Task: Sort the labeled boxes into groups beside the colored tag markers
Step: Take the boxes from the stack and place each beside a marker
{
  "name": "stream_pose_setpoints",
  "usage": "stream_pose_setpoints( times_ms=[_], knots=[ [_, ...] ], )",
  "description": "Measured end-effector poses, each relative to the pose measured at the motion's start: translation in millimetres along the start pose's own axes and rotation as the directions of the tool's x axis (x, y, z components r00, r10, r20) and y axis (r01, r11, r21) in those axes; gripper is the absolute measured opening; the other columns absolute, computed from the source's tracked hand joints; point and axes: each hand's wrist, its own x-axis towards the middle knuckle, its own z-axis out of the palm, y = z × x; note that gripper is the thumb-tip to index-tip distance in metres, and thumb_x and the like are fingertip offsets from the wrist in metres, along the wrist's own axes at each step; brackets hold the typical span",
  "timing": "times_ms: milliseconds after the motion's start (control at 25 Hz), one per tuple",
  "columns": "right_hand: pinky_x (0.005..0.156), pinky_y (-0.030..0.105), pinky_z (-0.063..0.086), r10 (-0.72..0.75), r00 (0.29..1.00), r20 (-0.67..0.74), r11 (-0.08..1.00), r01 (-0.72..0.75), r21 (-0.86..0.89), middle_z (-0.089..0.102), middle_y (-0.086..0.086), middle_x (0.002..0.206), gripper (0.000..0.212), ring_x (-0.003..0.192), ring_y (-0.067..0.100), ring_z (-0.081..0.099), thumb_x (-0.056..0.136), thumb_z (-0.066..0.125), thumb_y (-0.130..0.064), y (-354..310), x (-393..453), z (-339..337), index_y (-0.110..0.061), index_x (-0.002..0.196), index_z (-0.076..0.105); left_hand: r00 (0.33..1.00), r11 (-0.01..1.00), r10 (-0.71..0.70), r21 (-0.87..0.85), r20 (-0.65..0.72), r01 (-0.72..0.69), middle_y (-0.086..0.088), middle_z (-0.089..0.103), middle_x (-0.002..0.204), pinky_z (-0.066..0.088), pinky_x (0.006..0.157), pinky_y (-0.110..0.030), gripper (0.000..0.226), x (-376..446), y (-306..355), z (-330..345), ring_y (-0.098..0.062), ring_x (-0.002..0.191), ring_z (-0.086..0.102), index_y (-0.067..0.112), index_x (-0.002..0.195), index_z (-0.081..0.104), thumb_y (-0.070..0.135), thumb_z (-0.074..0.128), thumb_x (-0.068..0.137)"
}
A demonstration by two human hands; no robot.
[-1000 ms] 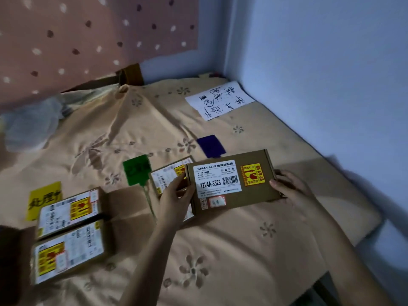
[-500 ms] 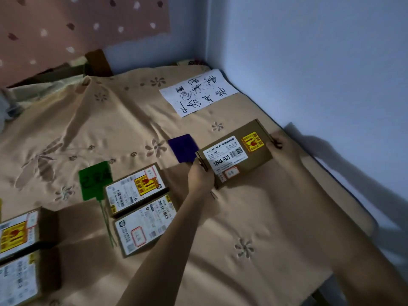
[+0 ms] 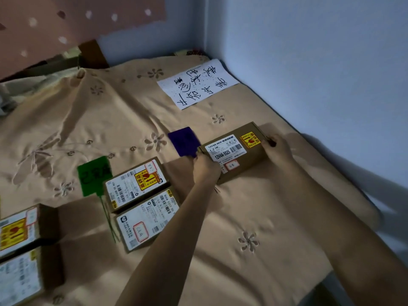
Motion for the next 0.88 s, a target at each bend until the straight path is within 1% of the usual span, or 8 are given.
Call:
stream_pose_setpoints(
  times_ms=[120,200,280,360,480,560,720,880],
  knots=[
    [0.101,0.032,0.037,-0.106,0.985,-0.133,0.994,0.103,-0.028,0.047,0.01,0.141,0.045,0.128,0.026,0.046,0.094,0.048,-0.027,-35,-27,-4,-0.011,0.135,0.044,0.993,0.99,0.114,-0.077,-0.004,-0.114,-0.003,0.06,0.115,0.05,0.078,-0.033,0.028,-22,5,-45,-0.022,0.094,0.061,0.012,0.118,0.056,0.019,0.05,0.091],
    [0.098,0.029,0.043,-0.174,0.971,-0.164,0.971,0.197,0.135,0.053,0.006,0.135,0.042,0.119,0.021,0.053,0.093,0.049,-0.028,-75,-59,-1,-0.014,0.133,0.046,0.978,0.962,0.201,-0.18,-0.049,-0.207,-0.004,0.06,0.117,0.051,0.084,-0.037,0.036,-43,-2,-92,-0.025,0.096,0.062,0.009,0.128,0.054,0.013,0.05,0.092],
    [0.085,0.014,0.045,-0.24,0.961,-0.137,0.912,0.272,0.308,0.057,-0.002,0.119,0.038,0.104,0.008,0.056,0.093,0.051,-0.025,-120,-103,11,-0.012,0.129,0.05,0.956,0.927,0.264,-0.239,-0.129,-0.288,-0.007,0.064,0.11,0.052,0.082,-0.037,0.033,-62,-19,-142,-0.023,0.089,0.063,0.008,0.123,0.059,0.008,0.051,0.092],
    [0.075,0.004,0.044,-0.333,0.939,-0.086,0.851,0.338,0.401,0.059,-0.004,0.105,0.033,0.089,0.0,0.056,0.093,0.053,-0.023,-161,-151,36,-0.011,0.124,0.055,0.94,0.911,0.262,-0.265,-0.22,-0.316,-0.005,0.065,0.095,0.053,0.08,-0.038,0.026,-75,-45,-191,-0.017,0.078,0.063,0.005,0.115,0.064,0.005,0.053,0.091],
    [0.085,0.032,0.052,-0.443,0.894,0.063,0.779,0.349,0.52,0.066,0.006,0.1,0.027,0.09,0.016,0.063,0.09,0.058,-0.023,-211,-221,99,-0.012,0.115,0.061,0.921,0.915,0.251,-0.238,-0.299,-0.327,-0.005,0.064,0.084,0.053,0.079,-0.039,0.023,-91,-93,-266,-0.014,0.069,0.06,-0.001,0.11,0.065,0.003,0.053,0.091],
    [0.085,0.038,0.052,-0.5,0.852,0.158,0.769,0.353,0.533,0.067,0.01,0.1,0.026,0.094,0.024,0.064,0.089,0.059,-0.021,-243,-270,146,-0.01,0.113,0.062,0.915,0.918,0.217,-0.249,-0.339,-0.31,-0.01,0.064,0.085,0.054,0.08,-0.045,0.022,-102,-126,-313,-0.021,0.07,0.06,0.003,0.108,0.065,0.003,0.052,0.091],
    [0.07,0.006,0.044,-0.549,0.783,0.292,0.785,0.363,0.502,0.063,0.004,0.094,0.028,0.078,0.004,0.058,0.088,0.061,-0.016,-283,-364,234,-0.004,0.113,0.061,0.887,0.917,0.164,-0.265,-0.432,-0.299,-0.011,0.066,0.081,0.054,0.072,-0.042,0.021,-126,-193,-396,-0.022,0.071,0.061,0.007,0.109,0.064,0.006,0.054,0.09],
    [0.064,0.009,0.042,-0.509,0.717,0.477,0.845,0.311,0.434,0.059,0.002,0.089,0.026,0.07,-0.004,0.052,0.086,0.063,-0.012,-301,-453,323,-0.002,0.11,0.061,0.866,0.94,0.017,-0.286,-0.5,-0.184,-0.014,0.067,0.086,0.055,0.069,-0.034,0.023,-154,-291,-483,-0.016,0.065,0.058,0.008,0.11,0.063,0.004,0.056,0.088]
  ],
)
